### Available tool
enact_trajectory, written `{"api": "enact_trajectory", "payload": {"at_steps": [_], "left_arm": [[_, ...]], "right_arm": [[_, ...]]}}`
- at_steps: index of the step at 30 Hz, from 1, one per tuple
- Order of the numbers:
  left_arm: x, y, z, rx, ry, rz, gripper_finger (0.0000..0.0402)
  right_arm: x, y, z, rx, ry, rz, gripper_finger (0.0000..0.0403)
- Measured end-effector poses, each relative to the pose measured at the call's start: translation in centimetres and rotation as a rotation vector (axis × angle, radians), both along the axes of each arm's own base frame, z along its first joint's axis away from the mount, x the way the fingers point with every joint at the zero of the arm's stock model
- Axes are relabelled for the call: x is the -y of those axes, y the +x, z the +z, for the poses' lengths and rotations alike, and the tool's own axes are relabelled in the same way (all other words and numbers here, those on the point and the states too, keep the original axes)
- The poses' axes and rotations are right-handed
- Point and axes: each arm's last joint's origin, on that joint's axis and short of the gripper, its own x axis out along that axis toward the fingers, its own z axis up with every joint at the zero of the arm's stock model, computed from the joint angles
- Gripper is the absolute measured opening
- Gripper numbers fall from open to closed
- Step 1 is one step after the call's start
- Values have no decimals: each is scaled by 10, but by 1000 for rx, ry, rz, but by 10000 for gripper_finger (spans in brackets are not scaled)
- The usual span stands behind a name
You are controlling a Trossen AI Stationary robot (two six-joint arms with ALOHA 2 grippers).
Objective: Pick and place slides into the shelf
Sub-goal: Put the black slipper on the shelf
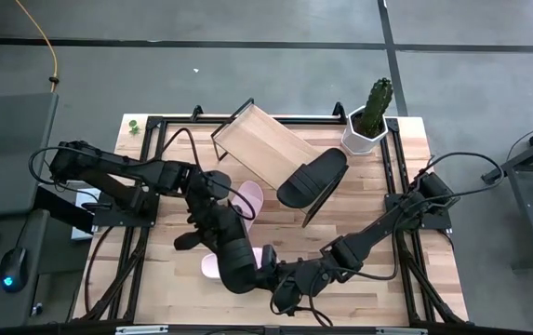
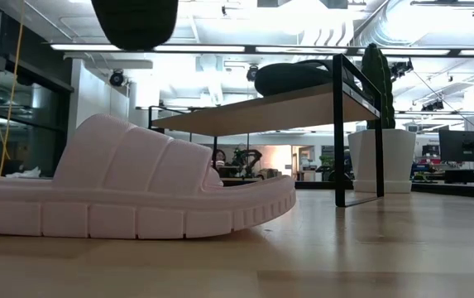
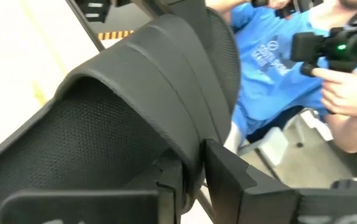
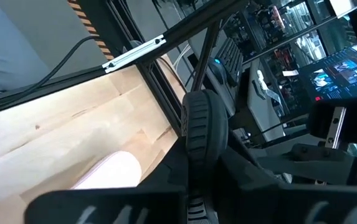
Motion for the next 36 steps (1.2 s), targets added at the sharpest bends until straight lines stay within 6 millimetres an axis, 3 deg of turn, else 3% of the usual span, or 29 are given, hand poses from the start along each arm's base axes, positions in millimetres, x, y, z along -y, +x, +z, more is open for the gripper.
{"api": "enact_trajectory", "payload": {"at_steps": [7, 21, 30, 36], "left_arm": [[-2, 1, -2, 56, 117, 39, 90], [-19, 2, -1, 45, 264, 261, 222], [-47, -19, 18, 70, 254, 382, 229], [-54, -43, 39, 158, 269, 432, 221]], "right_arm": [[2, 1, 0, 7, -18, -44, 10], [21, 7, -5, -21, -106, -213, 10], [38, 10, 2, -5, -175, -323, 10], [54, 7, 19, 24, -161, -366, 10]]}}
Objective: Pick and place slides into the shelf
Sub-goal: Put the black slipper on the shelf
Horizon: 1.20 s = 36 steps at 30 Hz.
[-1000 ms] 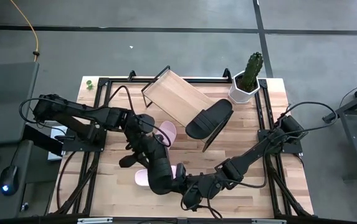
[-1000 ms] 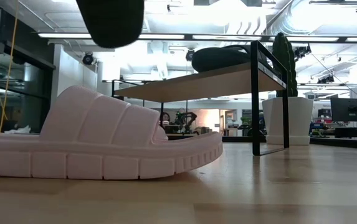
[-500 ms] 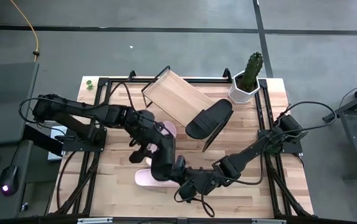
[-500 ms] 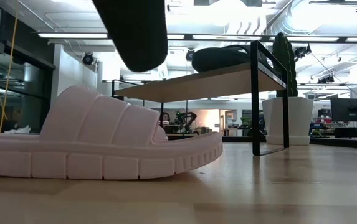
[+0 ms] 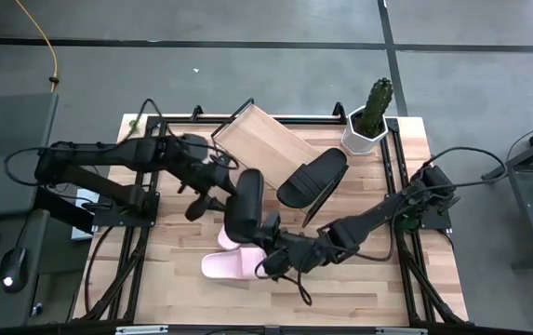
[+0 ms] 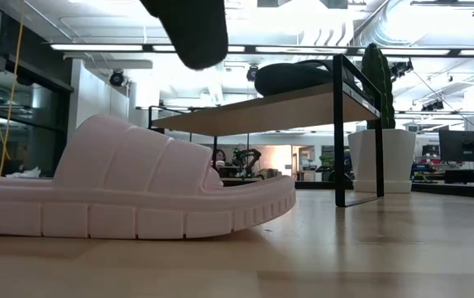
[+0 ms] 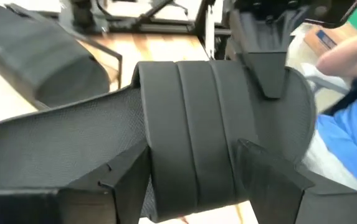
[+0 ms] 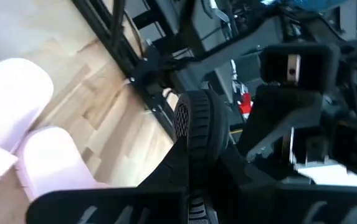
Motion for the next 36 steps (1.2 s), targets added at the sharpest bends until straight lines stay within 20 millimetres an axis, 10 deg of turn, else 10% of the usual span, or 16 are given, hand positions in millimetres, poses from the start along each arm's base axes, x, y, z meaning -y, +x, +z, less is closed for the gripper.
{"api": "enact_trajectory", "payload": {"at_steps": [19, 36], "left_arm": [[-8, -27, 21, 74, 189, 385, 223], [-7, -42, 28, 101, 213, 429, 223]], "right_arm": [[61, 3, 8, -32, -21, -302, 9], [77, -1, 7, -34, -5, -454, 7]]}}
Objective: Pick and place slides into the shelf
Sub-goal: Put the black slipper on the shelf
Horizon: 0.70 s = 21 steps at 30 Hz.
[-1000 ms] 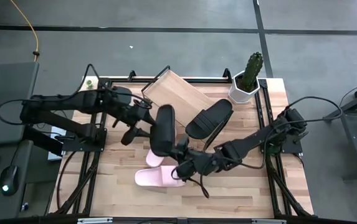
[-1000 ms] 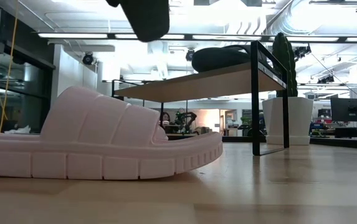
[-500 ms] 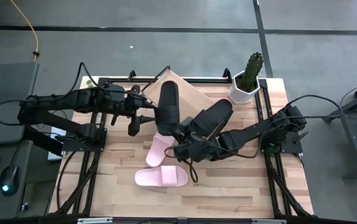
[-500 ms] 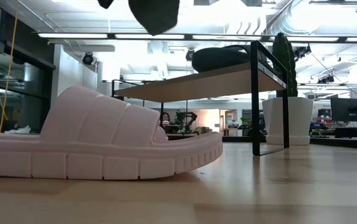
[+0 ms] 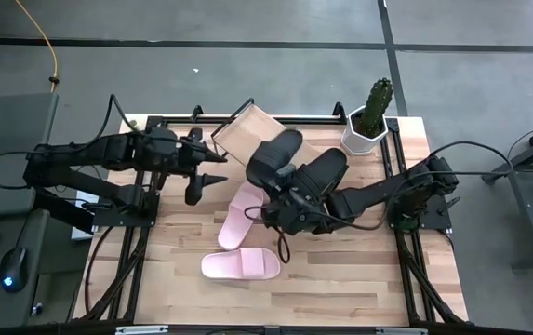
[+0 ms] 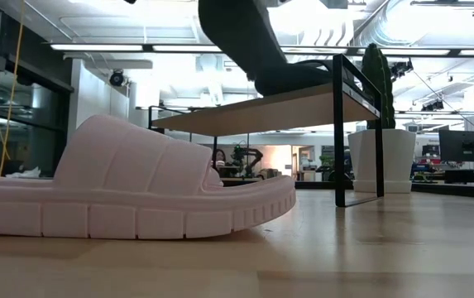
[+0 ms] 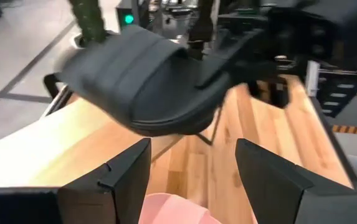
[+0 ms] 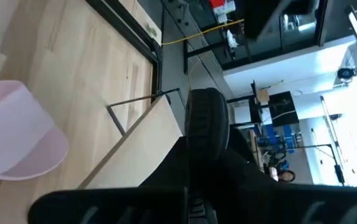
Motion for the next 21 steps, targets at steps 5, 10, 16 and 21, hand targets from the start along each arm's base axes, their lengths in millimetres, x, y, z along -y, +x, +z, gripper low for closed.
{"api": "enact_trajectory", "payload": {"at_steps": [5, 10, 16, 21], "left_arm": [[0, -4, 0, -15, -2, 7, 223], [0, -4, -2, -29, -6, 5, 223], [0, -4, -1, -26, -7, 3, 223], [0, -4, -2, -26, -8, 2, 223]], "right_arm": [[10, 2, -1, 15, 35, -26, 7], [25, 4, -2, 46, 87, -87, 7], [38, 3, -7, 40, 126, -143, 7], [42, 1, -12, 41, 165, -183, 7]]}}
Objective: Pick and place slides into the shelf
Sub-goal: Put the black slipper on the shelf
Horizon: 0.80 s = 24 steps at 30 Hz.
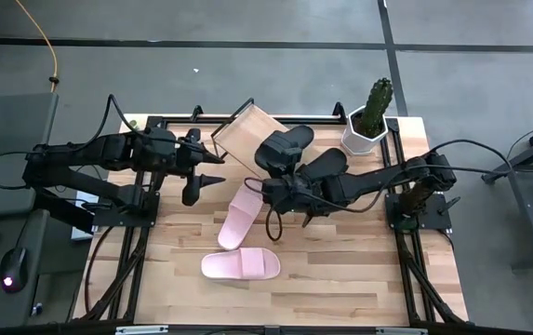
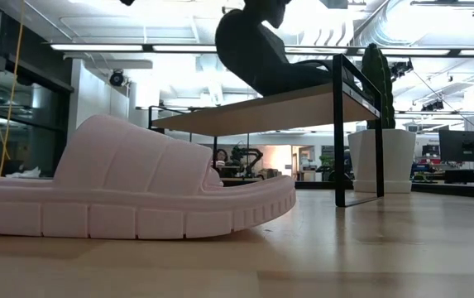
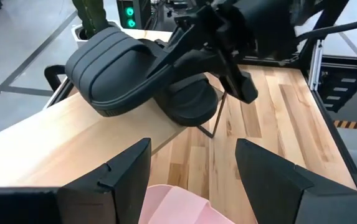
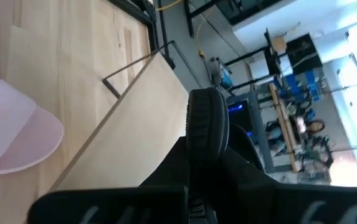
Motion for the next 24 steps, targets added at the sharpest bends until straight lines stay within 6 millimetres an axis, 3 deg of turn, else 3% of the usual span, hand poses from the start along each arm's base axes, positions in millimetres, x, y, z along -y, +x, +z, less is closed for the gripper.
{"api": "enact_trajectory", "payload": {"at_steps": [24], "left_arm": [[0, 0, 0, 5, -20, 10, 223]], "right_arm": [[-2, -1, -7, 61, 149, -16, 6]]}}
